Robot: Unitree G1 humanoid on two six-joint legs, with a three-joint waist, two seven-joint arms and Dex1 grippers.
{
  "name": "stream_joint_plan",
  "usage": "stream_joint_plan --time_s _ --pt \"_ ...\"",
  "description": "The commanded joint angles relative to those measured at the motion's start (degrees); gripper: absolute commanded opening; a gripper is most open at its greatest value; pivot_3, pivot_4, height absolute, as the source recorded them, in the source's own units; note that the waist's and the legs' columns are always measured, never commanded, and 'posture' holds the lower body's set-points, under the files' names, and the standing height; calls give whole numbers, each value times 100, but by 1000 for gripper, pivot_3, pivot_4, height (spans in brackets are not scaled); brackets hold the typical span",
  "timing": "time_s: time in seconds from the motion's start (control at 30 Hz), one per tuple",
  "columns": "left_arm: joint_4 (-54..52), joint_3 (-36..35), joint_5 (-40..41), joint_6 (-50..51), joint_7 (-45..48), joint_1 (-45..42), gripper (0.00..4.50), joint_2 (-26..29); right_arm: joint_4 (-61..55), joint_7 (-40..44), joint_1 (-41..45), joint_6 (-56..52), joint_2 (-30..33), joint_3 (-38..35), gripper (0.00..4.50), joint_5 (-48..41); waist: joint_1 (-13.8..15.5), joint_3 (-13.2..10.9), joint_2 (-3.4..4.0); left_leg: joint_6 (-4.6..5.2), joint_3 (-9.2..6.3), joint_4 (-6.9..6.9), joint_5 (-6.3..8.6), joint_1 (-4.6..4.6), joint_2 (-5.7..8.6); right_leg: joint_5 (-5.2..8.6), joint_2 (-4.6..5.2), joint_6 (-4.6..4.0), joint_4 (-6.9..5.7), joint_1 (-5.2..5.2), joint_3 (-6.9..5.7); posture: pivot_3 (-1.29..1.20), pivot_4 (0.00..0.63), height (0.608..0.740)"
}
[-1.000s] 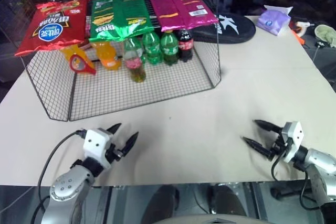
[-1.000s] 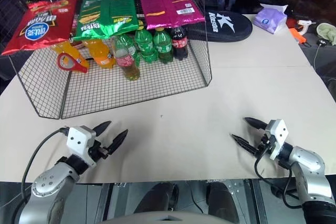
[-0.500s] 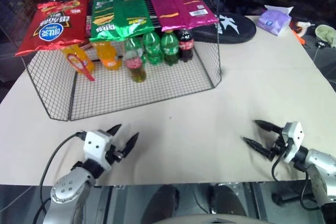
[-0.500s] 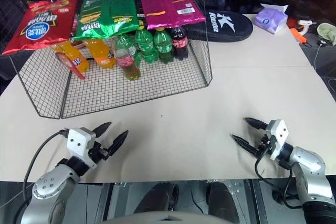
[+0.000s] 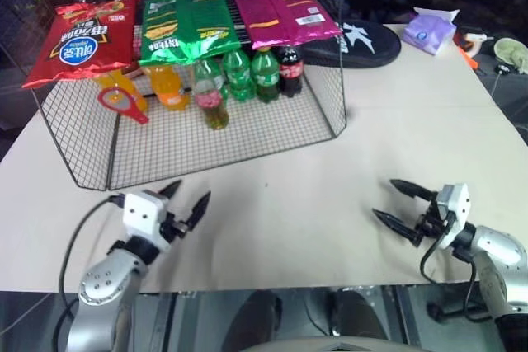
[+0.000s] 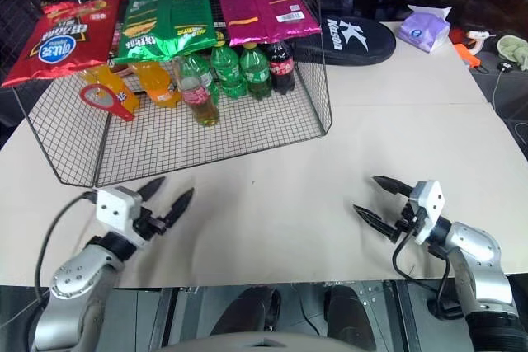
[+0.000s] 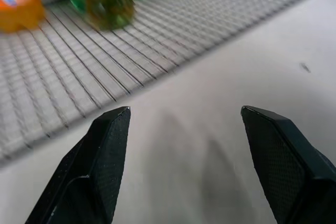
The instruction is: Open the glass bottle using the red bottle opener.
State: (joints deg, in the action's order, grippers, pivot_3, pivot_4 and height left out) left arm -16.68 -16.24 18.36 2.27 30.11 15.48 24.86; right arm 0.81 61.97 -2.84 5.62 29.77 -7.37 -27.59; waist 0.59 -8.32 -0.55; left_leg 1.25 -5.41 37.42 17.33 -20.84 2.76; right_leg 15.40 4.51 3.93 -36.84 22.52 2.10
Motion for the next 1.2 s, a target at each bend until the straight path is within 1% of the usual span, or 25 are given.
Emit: stream_joint_plan --time_s 0.03,0.13,0.2,0.43,0.6,0.8,1.2 --pt "36 -599 314 5 -273 -386 3473 64 -844 -14 183 -316 -96 163 4350 -397 2 0 0 0 0 0 0 0 0 0 0 0 0 2 -5 0 150 740" --pt "229 -995 514 138 -489 -799 3473 141 -1386 -127 363 -653 -196 323 4350 -656 1 0 0 -1 0 2 -1 -3 0 0 0 0 -3 5 -13 0 150 740" --pt "460 -1184 515 134 -524 -1087 3473 295 -1781 -222 514 -864 -276 494 4350 -783 2 0 -1 -1 0 3 -1 -3 3 0 0 1 -4 6 -13 0 150 740" --pt "1106 -1423 476 107 -461 -1761 3473 764 -2495 -441 909 -1380 -331 798 4350 -1000 2 0 -2 -1 -4 5 -1 -8 10 0 -2 1 -3 14 -19 0 150 740" --pt "1472 -1463 468 77 -413 -2079 3473 967 -2725 -558 1073 -1586 -383 844 4350 -1185 -1 0 -2 -1 -8 6 -1 -9 10 0 -3 1 -4 15 -24 0 150 740" --pt "1698 -1444 457 51 -337 -2242 3473 1045 -2906 -865 1249 -1717 -615 900 4350 -1278 -27 1 -3 -2 -8 7 -2 -13 9 0 -2 1 -7 20 -24 0 150 740" --pt "2820 -1374 364 -221 -22 -3042 3473 1493 -2821 -1027 1230 -1551 -750 997 4350 -964 -129 1 -4 -2 -12 12 -2 -14 12 0 -8 1 -16 22 -30 0 150 740"
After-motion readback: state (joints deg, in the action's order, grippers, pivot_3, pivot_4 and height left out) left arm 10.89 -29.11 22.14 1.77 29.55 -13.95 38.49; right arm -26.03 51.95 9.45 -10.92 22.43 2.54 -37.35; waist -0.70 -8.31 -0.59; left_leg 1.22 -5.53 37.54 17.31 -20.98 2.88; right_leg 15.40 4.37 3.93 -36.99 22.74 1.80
